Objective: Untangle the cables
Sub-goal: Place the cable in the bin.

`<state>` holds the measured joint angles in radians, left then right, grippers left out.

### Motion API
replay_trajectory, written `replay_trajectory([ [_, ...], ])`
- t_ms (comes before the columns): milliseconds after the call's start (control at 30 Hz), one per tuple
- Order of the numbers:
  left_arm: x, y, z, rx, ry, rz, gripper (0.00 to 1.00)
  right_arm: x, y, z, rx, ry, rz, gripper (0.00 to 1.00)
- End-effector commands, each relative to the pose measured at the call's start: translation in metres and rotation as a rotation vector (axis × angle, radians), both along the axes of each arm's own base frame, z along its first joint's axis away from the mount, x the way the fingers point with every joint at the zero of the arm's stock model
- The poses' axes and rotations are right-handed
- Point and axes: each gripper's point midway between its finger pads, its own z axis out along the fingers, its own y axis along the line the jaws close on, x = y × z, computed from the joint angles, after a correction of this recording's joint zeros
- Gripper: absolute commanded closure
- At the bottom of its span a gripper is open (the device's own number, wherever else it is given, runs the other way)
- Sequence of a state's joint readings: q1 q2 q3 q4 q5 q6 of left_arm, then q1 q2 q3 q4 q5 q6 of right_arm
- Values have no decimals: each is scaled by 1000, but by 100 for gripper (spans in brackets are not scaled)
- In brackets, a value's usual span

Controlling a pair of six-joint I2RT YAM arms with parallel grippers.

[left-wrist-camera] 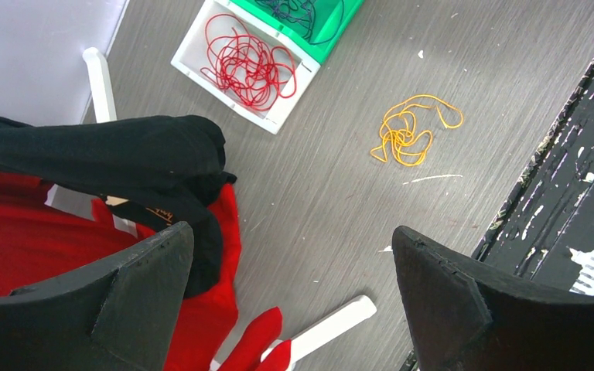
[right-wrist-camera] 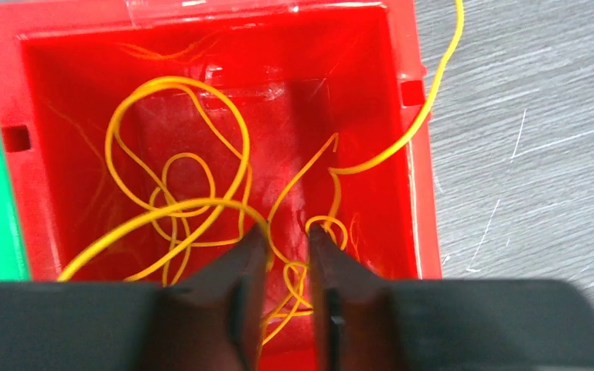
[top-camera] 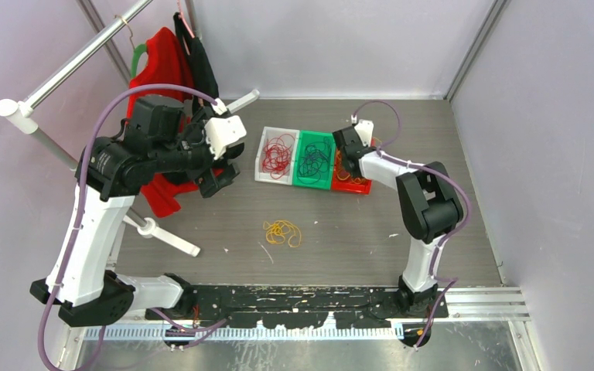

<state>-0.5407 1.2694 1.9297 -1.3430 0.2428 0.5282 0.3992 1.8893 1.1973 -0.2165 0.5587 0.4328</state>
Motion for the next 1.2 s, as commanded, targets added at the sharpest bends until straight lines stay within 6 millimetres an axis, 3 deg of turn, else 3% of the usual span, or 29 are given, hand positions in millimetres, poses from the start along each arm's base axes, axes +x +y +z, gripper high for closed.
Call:
replay_trajectory([
  [0,0,-1,17,-48,-64,-7,1,15,12,77,119,-178,-15,60],
  [67,-1,-2,17,-53,-60,-11,1,13,14,101,156,-224,1,50],
  [167,-2,-2,18,-56,-64,-17,1,8,14,126,178,-260,13,47],
  [300,-4,-2,19,-56,-67,-22,1,0,13,148,194,-289,33,47],
  [400,-4,-1,18,-54,-66,-23,0,3,15,153,253,-314,37,44],
  [500,-3,-2,18,-56,-68,-21,1,13,25,145,296,-295,42,49],
  [700,-2,1,22,-58,-88,-9,1,27,40,107,349,-231,17,87],
  [800,-2,2,21,-56,-93,-7,1,28,41,79,357,-191,-4,97],
  [1000,0,2,19,-52,-89,-3,1,30,33,34,301,-135,-56,99],
  [1167,4,2,10,-33,-68,0,1,34,29,38,267,-143,-54,99],
])
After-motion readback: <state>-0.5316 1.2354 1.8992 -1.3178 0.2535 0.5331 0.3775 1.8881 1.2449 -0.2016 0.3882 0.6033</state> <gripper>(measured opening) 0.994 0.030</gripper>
